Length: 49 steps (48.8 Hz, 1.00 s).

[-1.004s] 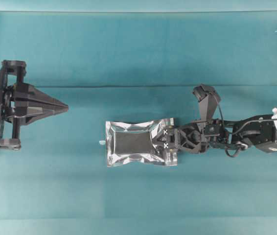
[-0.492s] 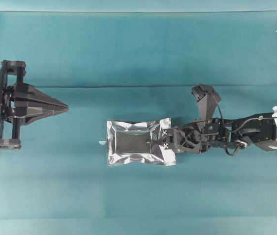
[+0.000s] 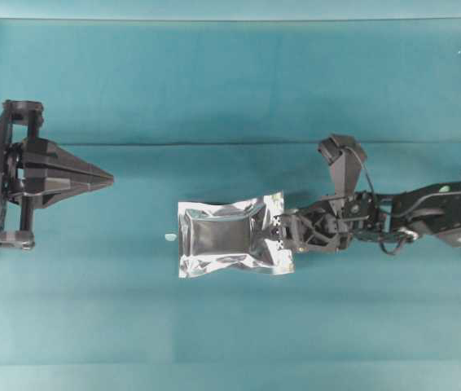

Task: Hand over the silver zip bag and make it stand upright.
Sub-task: 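Lift the bag with the right gripper and swing it upright toward center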

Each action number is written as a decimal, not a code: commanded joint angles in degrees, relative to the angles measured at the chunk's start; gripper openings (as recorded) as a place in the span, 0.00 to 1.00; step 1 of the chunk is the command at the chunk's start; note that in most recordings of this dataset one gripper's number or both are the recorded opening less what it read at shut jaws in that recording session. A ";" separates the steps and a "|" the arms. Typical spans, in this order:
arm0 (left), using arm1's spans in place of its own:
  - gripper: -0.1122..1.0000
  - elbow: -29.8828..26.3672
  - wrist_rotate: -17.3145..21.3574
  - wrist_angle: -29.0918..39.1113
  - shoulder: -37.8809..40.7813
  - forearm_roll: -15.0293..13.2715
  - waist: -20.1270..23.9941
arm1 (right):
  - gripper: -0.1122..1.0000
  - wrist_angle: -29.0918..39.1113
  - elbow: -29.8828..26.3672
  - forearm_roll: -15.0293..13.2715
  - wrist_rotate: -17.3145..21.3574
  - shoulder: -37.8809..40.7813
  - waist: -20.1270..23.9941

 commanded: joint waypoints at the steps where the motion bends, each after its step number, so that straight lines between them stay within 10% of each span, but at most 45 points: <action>1: 0.11 -0.53 -0.09 -0.26 0.00 0.09 0.09 | 0.11 5.80 -2.99 -1.85 -4.75 -4.31 -0.97; 19: 0.11 -0.44 -0.09 -0.26 0.00 0.09 0.00 | 0.11 46.58 -20.30 -7.73 -28.92 -12.48 -6.77; 49: 0.11 1.05 -1.14 -0.26 -4.04 0.09 -0.44 | 0.11 73.30 -42.19 -8.53 -55.28 -1.49 -5.63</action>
